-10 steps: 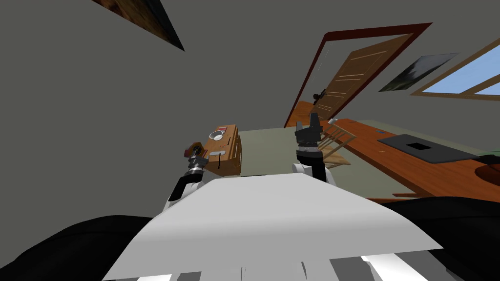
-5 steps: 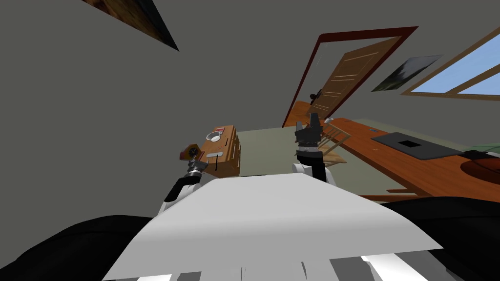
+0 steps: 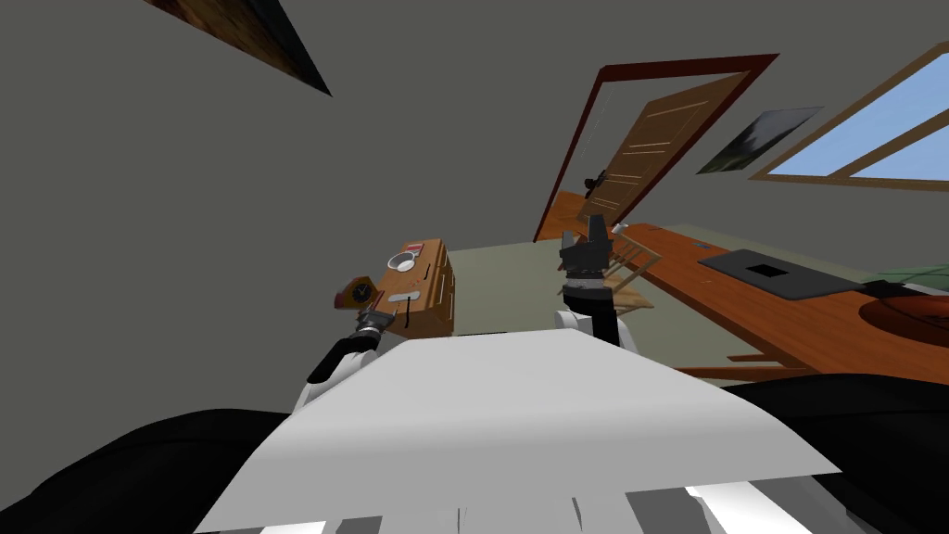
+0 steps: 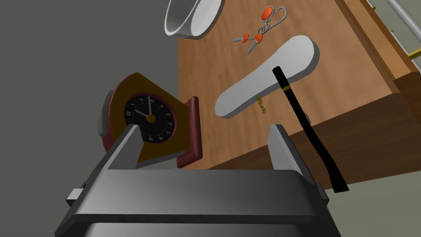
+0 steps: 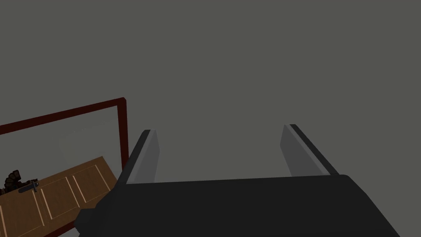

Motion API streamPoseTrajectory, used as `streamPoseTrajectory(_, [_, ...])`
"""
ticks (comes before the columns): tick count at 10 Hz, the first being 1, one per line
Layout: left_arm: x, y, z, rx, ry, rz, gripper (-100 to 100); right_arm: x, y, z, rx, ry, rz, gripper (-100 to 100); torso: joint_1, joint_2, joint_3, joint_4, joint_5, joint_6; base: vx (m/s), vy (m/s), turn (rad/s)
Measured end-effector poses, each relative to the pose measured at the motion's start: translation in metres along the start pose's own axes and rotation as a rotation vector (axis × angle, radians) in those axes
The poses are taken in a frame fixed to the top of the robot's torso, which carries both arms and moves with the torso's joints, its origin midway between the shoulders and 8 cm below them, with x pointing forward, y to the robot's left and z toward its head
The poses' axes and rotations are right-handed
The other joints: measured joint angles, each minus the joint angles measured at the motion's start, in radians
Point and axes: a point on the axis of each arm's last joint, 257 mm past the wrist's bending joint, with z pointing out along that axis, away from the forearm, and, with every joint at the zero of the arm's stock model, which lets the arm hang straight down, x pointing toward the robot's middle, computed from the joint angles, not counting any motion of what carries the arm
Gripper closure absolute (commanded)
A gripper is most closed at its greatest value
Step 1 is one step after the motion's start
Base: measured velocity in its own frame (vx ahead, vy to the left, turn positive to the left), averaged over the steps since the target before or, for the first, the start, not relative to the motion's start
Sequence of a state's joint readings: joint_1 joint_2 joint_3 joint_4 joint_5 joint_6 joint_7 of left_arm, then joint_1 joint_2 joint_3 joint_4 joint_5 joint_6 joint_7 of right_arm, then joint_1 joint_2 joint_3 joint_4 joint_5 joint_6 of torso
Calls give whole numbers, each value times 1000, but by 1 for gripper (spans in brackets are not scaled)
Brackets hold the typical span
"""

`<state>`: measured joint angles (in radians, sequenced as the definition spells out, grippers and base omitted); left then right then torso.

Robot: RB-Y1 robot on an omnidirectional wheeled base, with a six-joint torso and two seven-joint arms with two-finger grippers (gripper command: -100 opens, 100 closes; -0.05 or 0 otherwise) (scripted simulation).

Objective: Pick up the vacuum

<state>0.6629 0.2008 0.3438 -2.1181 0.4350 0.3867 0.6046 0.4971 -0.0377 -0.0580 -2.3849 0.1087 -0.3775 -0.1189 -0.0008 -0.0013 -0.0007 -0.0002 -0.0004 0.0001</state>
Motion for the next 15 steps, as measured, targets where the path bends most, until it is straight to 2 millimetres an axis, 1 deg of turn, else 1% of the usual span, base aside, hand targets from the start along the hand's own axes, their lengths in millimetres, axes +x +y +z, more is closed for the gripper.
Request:
streamPoseTrajectory(4, [-34, 19, -2, -87, -89, -107, -100, 0, 0, 0, 0, 0, 0, 0, 1, -1, 0, 0, 0, 0, 33, -9, -48])
streamPoseTrajectory(6, [-42, 25, -3, -118, -119, -138, -100, 0, 0, 0, 0, 0, 0, 0, 1, 1, 0, 0, 0, 0, 20, -2, -30])
streamPoseTrajectory(12, [-79, 52, -13, -228, -249, -294, -100, 0, 0, 0, 0, 0, 0, 0, 2, -1, 0, 0, 0, 0, 36, 3, -47])
streamPoseTrajectory(15, [-97, 62, -18, -279, -317, -377, -100, 0, 0, 0, 0, 0, 0, 0, 2, -1, 0, 0, 0, 0, 36, 7, -39])
